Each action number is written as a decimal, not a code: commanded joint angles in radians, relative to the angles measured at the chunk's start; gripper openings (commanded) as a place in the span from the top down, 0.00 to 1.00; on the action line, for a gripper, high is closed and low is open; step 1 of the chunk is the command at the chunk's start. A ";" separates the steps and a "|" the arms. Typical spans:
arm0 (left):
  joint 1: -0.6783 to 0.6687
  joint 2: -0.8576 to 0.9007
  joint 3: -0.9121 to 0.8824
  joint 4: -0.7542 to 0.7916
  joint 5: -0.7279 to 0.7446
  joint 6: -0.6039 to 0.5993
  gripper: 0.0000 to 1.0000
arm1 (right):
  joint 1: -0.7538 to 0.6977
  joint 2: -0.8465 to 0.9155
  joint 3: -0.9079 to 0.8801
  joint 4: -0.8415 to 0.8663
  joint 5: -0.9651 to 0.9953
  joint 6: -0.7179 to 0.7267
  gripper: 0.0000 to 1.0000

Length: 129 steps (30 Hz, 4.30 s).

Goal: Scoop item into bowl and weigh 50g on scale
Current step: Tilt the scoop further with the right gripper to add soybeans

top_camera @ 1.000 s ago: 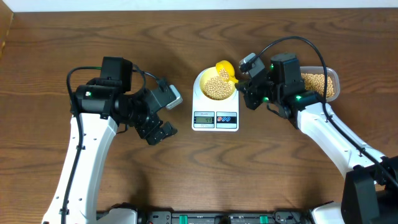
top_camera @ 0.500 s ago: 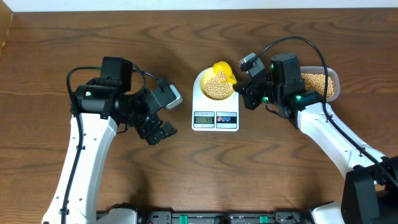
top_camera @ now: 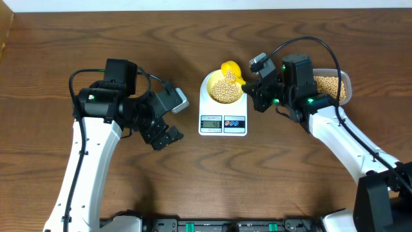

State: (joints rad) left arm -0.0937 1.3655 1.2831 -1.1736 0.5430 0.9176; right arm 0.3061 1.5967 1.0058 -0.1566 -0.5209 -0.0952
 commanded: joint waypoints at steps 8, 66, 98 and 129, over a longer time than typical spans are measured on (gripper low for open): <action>-0.002 -0.001 -0.005 -0.003 -0.006 0.009 0.09 | 0.003 0.005 0.008 -0.047 -0.002 -0.084 0.99; -0.002 -0.001 -0.005 -0.003 -0.006 0.009 0.10 | 0.025 -0.008 0.008 0.013 0.023 -0.028 0.99; -0.002 -0.001 -0.005 -0.003 -0.006 0.009 0.10 | 0.083 -0.008 0.008 0.007 0.156 -0.138 0.99; -0.002 -0.001 -0.005 -0.003 -0.006 0.009 0.10 | 0.081 -0.008 0.008 0.010 0.145 -0.031 0.99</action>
State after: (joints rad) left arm -0.0937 1.3655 1.2831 -1.1736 0.5430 0.9176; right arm 0.3847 1.5967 1.0061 -0.1520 -0.3664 -0.1871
